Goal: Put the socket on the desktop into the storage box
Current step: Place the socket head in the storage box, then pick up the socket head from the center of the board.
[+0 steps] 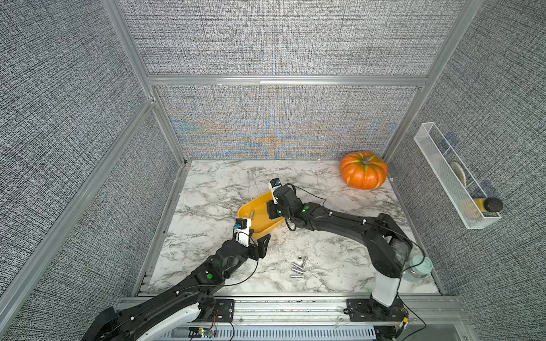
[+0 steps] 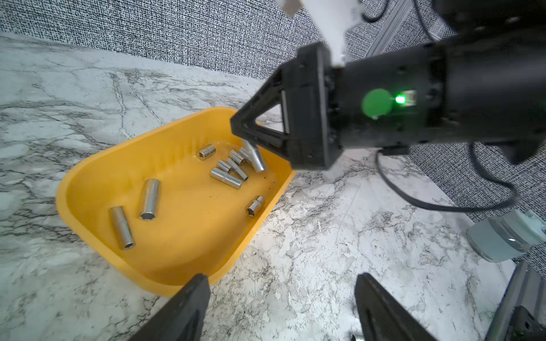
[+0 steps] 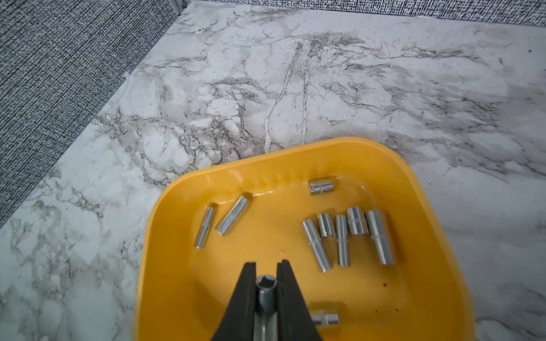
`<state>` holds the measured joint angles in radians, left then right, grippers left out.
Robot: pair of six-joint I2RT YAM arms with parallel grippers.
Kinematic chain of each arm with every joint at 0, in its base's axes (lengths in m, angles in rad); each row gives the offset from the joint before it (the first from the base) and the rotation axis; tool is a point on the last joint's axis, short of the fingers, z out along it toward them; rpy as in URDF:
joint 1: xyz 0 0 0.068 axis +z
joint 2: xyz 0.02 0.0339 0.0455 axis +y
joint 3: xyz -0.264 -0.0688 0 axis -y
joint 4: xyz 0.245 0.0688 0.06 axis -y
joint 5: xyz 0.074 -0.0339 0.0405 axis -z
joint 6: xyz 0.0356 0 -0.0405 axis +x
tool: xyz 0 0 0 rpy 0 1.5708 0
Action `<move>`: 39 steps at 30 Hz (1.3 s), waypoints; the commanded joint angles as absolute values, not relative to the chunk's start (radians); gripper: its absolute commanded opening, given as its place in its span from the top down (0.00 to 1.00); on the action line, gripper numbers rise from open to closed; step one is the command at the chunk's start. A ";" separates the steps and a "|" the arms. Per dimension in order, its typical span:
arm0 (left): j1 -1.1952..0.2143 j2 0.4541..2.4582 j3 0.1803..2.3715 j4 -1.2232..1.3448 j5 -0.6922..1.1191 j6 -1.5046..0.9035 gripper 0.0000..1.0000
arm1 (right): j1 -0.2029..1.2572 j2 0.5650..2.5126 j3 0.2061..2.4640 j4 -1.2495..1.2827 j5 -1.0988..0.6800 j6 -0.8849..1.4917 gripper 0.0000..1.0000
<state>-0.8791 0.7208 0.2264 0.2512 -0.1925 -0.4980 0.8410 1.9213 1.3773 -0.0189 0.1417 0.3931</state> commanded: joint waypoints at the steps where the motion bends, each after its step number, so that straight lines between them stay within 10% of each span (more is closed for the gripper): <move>1: -0.879 0.716 0.226 0.242 -0.206 -0.498 0.18 | 0.824 1.994 1.463 -0.042 0.093 0.382 1.00; 13: -0.879 0.723 0.226 0.245 -0.198 -0.500 0.18 | 0.801 2.017 1.514 -0.095 0.093 0.359 0.59; 39: -1.148 1.158 0.413 0.351 -0.102 -0.322 0.35 | 0.801 0.765 0.440 -0.061 0.554 0.414 0.55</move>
